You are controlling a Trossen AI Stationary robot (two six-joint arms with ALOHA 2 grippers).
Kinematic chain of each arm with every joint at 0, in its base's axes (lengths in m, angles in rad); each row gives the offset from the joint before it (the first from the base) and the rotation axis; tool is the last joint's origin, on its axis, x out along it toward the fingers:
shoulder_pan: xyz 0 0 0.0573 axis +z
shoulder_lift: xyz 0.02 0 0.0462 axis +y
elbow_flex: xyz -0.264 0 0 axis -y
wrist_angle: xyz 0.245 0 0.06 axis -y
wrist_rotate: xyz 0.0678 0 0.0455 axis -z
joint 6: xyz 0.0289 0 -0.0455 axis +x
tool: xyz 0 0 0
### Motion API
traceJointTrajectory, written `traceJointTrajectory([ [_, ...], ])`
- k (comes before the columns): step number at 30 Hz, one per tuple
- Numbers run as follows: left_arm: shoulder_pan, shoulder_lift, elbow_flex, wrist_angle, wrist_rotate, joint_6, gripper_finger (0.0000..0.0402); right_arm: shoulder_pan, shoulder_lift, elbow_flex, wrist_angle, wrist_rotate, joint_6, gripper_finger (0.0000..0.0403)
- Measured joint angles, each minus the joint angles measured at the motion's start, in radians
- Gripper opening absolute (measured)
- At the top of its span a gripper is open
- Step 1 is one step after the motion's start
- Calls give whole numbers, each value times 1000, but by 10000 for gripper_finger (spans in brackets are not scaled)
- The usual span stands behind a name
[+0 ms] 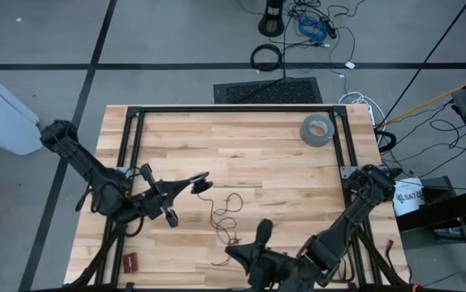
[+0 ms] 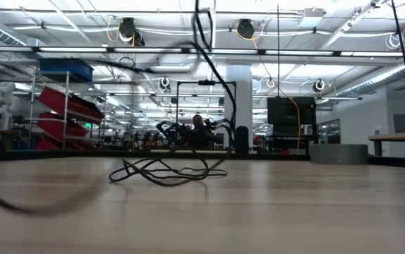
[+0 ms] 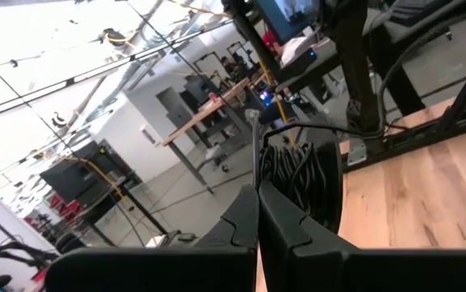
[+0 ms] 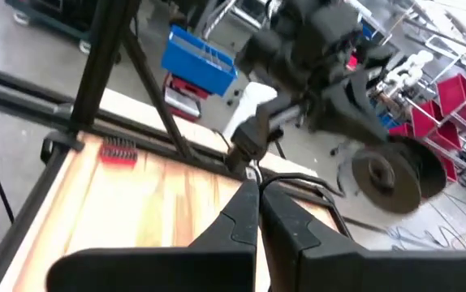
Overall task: Coil cords
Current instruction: Uncoil the black wire from the spool
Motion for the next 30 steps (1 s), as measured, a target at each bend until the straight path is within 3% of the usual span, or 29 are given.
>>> traceJointTrajectory([
  [19, -174, -71, 0, 3, 1, 2, 0, -99, 0, 0, -549, 2, 492, 0],
  [24, -226, -93, 0, 3, 3, 2, 0, -142, 0, -21, -570, 0, 543, 0],
  [30, -275, -110, 0, 3, 91, 1, 0, -195, 0, -78, -568, -29, 550, 0],
])
